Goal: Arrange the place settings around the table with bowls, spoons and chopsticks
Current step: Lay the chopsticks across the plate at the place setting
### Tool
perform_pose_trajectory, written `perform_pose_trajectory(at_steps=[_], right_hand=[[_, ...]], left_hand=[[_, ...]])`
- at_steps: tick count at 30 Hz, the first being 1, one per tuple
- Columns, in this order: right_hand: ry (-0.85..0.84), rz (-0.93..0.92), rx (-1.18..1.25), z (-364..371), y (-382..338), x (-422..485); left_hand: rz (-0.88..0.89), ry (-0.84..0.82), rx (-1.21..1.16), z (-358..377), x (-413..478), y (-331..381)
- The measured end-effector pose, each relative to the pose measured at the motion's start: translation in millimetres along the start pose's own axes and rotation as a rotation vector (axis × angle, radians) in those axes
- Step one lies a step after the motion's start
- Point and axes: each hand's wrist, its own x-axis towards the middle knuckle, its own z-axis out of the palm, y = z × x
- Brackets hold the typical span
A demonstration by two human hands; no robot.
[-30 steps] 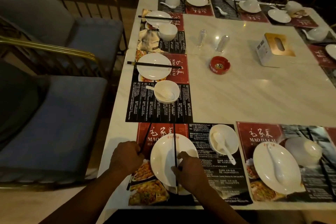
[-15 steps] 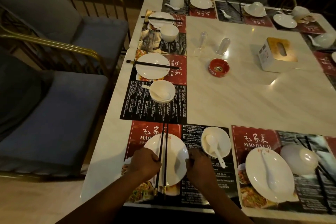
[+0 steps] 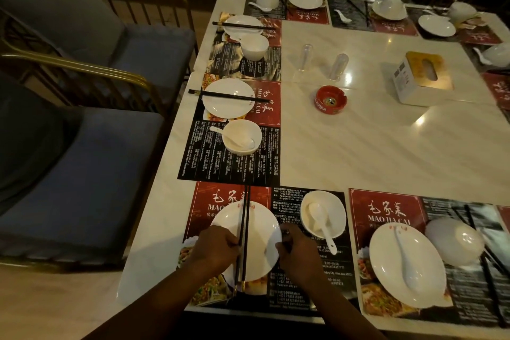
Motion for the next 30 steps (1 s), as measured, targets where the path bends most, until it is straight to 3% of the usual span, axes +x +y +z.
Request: perform_pose_trajectory(at_steps=[30], right_hand=[[-0.040, 0.019, 0.010, -2.8, 0.2, 1.6]], left_hand=[[-0.034, 0.021, -0.036, 5.9, 15.8, 8.8]])
